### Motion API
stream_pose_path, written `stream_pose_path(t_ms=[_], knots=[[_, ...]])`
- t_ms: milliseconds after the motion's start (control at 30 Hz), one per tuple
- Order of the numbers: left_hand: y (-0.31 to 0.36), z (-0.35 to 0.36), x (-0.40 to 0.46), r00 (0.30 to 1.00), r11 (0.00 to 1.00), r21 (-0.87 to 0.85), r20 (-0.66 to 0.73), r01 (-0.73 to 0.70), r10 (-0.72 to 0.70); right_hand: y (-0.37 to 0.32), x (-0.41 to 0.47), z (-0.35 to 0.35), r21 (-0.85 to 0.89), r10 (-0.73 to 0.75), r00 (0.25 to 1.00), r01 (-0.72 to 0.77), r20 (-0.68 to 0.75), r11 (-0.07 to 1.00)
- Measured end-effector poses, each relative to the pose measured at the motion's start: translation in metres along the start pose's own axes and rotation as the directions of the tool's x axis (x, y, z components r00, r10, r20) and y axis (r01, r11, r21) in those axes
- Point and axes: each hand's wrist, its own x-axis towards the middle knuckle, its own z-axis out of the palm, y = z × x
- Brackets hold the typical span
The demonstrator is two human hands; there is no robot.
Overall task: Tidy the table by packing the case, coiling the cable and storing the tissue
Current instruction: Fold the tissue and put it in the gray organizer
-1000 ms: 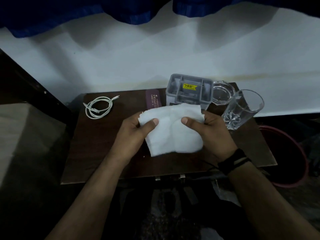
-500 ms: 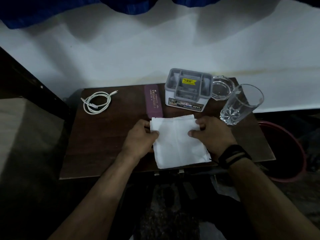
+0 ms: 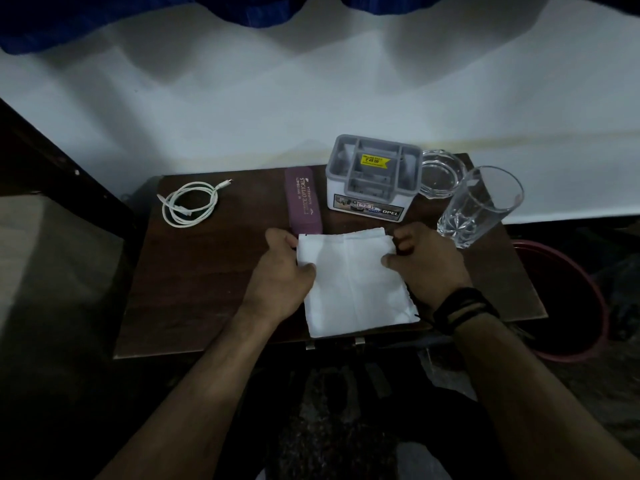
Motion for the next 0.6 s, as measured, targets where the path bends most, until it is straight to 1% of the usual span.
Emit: stream_pose_path(t_ms=[300, 467, 600], knots=[[0.0015, 0.0007, -0.0018, 1.0, 0.999, 0.043, 0.014, -0.017, 0.017, 0.0003, 0.0034, 0.004, 0.144, -0.016, 1.0, 0.017, -0.006, 0.989], [0.0024, -0.0009, -0.0043, 0.998, 0.996, 0.077, 0.05, -0.043, 0.039, 0.0018, 0.004, 0.0055, 0.118, -0.054, 0.998, 0.056, -0.019, 0.991], [0.0022, -0.0004, -0.0037, 0.998, 0.996, 0.083, 0.056, -0.037, 0.032, 0.0011, 0.0045, 0.0054, 0.083, -0.086, 0.996, 0.089, -0.036, 0.993]])
